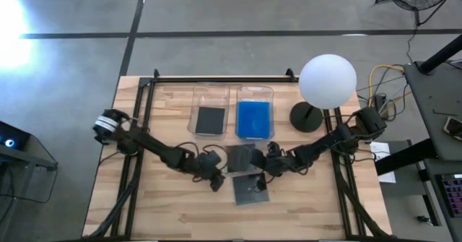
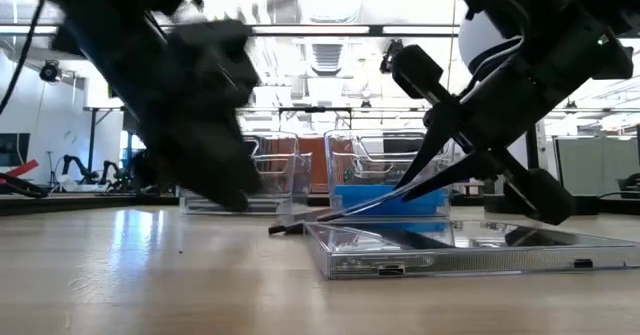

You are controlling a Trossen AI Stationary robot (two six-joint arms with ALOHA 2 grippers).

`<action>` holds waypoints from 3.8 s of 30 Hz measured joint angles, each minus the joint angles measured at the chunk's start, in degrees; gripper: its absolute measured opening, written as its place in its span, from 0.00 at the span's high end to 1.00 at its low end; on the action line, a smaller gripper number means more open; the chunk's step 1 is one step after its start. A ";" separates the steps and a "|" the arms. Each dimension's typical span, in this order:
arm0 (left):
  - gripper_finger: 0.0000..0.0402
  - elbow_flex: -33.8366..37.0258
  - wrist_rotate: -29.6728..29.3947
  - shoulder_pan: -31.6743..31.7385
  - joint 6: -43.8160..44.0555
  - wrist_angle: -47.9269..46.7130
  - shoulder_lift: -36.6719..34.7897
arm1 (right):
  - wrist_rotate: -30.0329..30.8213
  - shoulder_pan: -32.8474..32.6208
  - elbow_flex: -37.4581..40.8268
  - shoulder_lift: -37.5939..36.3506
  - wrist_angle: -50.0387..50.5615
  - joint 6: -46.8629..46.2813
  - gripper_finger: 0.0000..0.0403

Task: Pick & place jewel cases by type
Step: Put the right black cd case into the left transparent bin, then put the black cd case into the left transparent bin

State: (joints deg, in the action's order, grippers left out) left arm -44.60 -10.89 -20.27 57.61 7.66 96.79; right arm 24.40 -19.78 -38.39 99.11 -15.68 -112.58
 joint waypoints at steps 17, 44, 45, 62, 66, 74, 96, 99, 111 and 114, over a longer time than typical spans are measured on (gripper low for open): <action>0.66 -0.05 -38.40 -28.34 35.75 -43.15 -29.57 | 0.27 -2.50 -6.95 -12.51 -9.68 30.90 0.93; 0.66 -0.05 -42.51 -31.44 43.02 -50.65 -33.39 | -30.54 35.73 -75.23 14.41 48.92 82.11 0.96; 0.66 -0.05 -42.34 -31.44 44.18 -51.95 -33.42 | -30.96 36.08 -76.17 16.17 49.09 80.57 0.96; 0.66 0.48 -39.76 -31.59 48.30 -58.19 -33.46 | -31.51 36.09 -82.44 30.74 52.43 71.69 0.86; 0.66 1.43 -39.73 -31.59 48.61 -58.12 -33.97 | -30.14 35.86 -82.86 30.72 58.21 75.31 0.71; 0.66 1.83 -39.56 -31.59 47.53 -58.14 -35.87 | -12.60 32.55 -87.02 28.82 62.69 89.63 0.51; 0.66 9.89 -36.08 -30.24 38.34 -26.50 -35.12 | -5.60 -0.09 -91.15 18.49 104.38 75.24 0.56; 0.66 13.61 -30.81 -28.98 36.69 -15.83 -34.11 | -8.10 -5.16 -86.66 18.03 103.47 69.90 0.56; 0.66 15.62 -23.28 -24.57 34.84 11.64 -20.10 | -19.61 -19.10 -62.24 18.06 101.25 31.90 0.56; 0.66 11.59 -20.47 -23.83 33.70 12.02 -15.56 | -20.63 -20.93 -57.30 16.82 94.93 24.94 0.56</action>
State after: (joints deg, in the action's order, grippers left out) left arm -33.01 -31.36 -44.10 91.31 19.68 81.22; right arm 3.77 -40.70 -95.69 115.93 79.25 -87.64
